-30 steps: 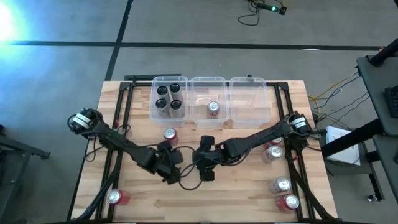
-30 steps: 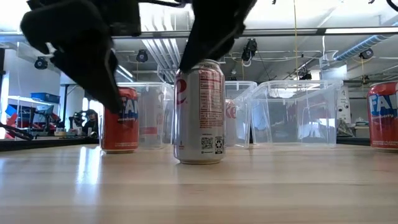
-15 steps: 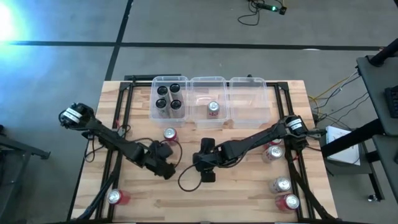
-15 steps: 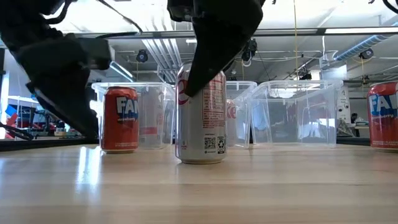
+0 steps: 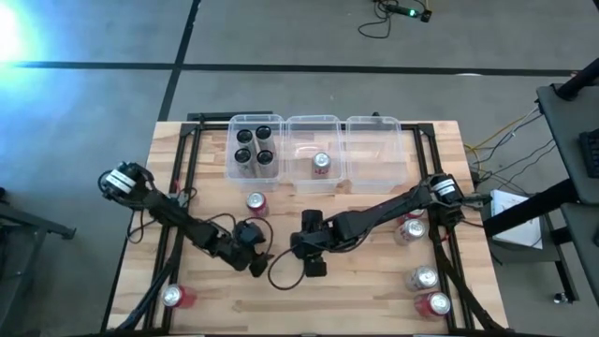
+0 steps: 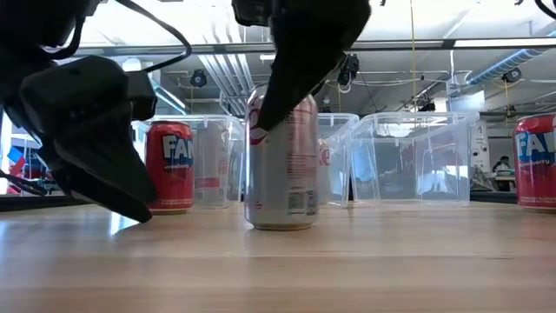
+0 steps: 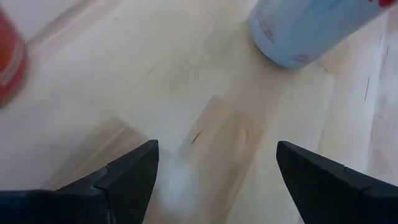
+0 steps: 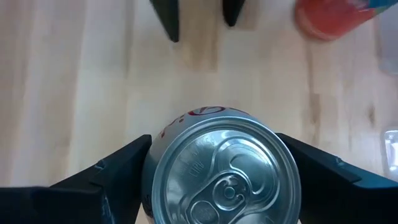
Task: Sort soda cans
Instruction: Put the bottom red-silver soda can into the middle transparent bin
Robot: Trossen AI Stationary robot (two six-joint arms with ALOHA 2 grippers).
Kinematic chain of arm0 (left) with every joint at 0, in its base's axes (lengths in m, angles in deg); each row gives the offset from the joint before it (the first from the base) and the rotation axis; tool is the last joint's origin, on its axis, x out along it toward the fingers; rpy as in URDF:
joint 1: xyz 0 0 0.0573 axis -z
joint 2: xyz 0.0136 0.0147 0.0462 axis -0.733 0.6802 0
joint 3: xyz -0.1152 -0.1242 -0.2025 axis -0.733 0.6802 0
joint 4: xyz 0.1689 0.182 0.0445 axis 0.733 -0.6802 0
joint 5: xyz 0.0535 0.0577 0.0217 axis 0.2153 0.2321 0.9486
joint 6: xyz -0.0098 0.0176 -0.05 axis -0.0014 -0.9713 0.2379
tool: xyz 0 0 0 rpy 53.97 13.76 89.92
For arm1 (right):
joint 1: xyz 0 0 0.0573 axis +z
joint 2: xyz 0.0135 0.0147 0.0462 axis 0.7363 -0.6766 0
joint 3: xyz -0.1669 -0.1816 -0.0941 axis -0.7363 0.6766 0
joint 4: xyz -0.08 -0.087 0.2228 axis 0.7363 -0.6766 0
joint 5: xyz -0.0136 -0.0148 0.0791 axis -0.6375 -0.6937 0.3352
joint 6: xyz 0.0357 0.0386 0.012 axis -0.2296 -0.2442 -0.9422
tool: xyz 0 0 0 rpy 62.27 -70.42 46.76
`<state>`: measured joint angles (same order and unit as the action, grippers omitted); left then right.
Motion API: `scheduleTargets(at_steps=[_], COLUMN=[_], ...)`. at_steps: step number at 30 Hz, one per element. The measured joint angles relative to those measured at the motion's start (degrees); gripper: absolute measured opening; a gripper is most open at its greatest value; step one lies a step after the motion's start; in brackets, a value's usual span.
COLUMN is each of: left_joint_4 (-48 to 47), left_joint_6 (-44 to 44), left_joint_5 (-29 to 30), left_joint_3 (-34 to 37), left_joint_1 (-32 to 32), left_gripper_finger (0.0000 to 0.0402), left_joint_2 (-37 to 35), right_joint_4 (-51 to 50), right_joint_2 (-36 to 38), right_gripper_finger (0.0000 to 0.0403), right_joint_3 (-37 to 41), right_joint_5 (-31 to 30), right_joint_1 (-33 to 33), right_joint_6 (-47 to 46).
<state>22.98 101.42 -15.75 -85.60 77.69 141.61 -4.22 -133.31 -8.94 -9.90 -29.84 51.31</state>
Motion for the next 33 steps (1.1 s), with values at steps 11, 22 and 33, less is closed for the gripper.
scheduleTargets(at_steps=[11, 22, 33], left_joint_4=[2.59, 0.82, -2.26], left_joint_6=[1.36, -3.28, -4.99], left_joint_5=[7.72, 10.2, 10.88], left_joint_3=[-6.74, -15.01, -17.13], left_joint_1=[5.95, 7.25, 7.53], left_gripper_finger=[0.031, 0.031, 0.031], left_joint_2=[10.97, 18.24, 19.14], right_joint_4=[-11.52, -22.1, -19.24], right_joint_2=[5.36, 7.19, 5.5], right_gripper_finger=[0.0302, 0.0302, 0.0304], right_joint_3=[-16.47, -29.98, -24.87], right_joint_5=[-0.36, -8.1, -1.61], right_joint_1=[-2.41, -16.5, -37.44], right_joint_6=[8.34, 18.03, 18.76])
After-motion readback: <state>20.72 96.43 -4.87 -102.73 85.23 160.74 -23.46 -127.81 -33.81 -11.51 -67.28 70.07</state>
